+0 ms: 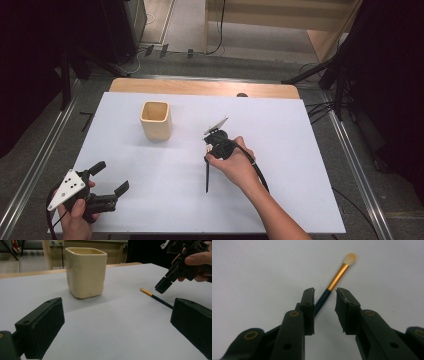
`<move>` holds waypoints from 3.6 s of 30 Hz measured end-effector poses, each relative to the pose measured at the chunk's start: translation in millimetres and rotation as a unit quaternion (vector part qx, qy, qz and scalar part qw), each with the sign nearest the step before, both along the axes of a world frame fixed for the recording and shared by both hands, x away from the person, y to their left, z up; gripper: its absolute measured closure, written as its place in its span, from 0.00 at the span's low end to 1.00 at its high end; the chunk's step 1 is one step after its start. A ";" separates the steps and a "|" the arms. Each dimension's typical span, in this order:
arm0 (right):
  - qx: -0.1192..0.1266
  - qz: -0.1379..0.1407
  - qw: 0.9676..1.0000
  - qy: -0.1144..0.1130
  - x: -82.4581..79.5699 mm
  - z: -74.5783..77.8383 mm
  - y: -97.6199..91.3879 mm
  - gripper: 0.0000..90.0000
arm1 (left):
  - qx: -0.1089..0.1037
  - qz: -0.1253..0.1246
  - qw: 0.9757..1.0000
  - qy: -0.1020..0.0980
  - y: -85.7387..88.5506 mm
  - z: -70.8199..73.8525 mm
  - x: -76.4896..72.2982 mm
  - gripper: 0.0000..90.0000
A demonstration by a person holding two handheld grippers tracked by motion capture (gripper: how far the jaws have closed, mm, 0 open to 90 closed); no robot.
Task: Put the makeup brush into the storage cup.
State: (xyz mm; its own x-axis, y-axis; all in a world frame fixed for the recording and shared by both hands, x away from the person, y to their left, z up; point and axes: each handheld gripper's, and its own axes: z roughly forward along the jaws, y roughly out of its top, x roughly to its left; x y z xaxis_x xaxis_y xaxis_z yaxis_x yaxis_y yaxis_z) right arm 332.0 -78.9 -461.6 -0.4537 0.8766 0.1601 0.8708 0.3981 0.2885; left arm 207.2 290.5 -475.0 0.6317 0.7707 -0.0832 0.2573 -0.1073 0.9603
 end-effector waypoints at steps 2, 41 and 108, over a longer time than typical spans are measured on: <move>-0.011 0.004 1.000 -0.002 0.7 -1.3 2.2 0.79 | 0.000 0.000 1.000 0.000 -0.2 0.0 0.0 0.00; -0.062 -0.003 0.998 0.002 1.1 -17.4 20.2 0.94 | 0.003 -0.010 1.000 0.010 -7.6 -0.5 1.1 0.00; 0.281 0.007 0.903 -0.324 -72.9 11.3 -55.1 0.94 | -0.027 -0.137 0.990 0.015 -167.5 17.0 50.8 0.00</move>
State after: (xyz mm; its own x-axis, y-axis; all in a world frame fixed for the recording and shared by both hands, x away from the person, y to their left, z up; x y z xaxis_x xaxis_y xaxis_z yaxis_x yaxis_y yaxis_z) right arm 259.0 -134.0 -450.3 -0.6224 0.7329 0.2749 0.4426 0.0399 0.8958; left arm 258.1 123.0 -458.0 0.8133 0.5643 -0.1415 0.2538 -0.1253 0.9591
